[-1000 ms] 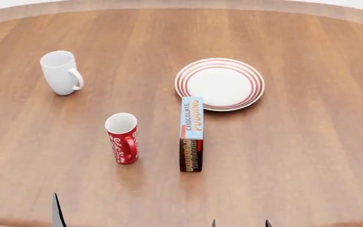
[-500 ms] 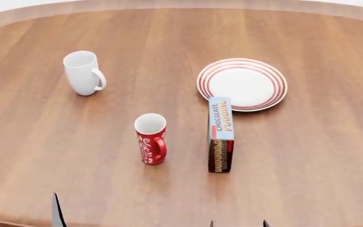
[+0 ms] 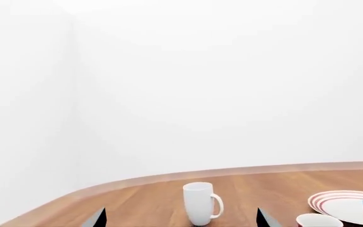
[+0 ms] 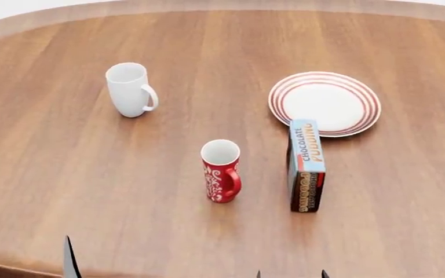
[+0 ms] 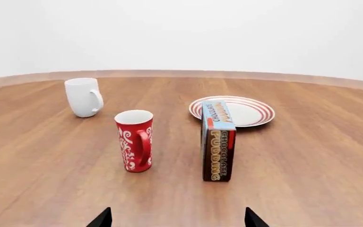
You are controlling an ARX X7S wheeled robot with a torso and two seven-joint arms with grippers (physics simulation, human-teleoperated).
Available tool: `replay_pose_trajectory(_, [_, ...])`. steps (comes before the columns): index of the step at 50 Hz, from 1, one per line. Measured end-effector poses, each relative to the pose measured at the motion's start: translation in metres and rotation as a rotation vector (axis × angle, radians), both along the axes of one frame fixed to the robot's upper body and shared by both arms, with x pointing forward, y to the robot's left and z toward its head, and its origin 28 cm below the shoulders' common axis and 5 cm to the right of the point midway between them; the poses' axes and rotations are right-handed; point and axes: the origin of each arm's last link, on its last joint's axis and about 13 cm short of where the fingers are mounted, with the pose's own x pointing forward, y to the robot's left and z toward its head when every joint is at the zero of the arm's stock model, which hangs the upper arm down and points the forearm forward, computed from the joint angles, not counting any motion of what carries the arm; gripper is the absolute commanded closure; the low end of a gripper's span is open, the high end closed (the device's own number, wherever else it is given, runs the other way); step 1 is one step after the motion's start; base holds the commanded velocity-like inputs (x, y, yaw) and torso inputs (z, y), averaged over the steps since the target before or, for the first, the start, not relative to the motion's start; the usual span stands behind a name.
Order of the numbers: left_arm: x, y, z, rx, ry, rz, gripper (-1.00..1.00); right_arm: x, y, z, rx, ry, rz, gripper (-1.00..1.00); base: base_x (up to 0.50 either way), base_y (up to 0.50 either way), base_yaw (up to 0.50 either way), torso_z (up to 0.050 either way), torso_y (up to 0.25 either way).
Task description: Pick up the red mug and put it on the plate
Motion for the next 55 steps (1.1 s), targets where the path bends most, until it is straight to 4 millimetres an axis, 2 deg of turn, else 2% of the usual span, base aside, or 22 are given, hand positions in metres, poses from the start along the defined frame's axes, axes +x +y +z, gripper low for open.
replay_pose_trajectory(21, [0.0000,0.0000,0.0000,0.000,0.002,0.000,-1.00,0.0004,-0.0005,-0.0006,0.005,-0.002,-0.002,-1.00,0.00,0.20,0.00,0.000,0.000])
replay_pose_trajectory(39, [0.0000,0.0001,0.0000,0.000,0.002,-0.001,-1.00,0.0001,-0.0004,-0.0003,0.013,0.001,-0.007,-1.00,0.00,0.00,0.00,0.000,0.000])
replay_pose_trajectory(55, [-0.0001,0.0000,-0.0001,0.001,0.003,0.003,-1.00,-0.0002,-0.0006,-0.0005,0.019,-0.002,-0.002,-1.00,0.15,0.00,0.00,0.000,0.000])
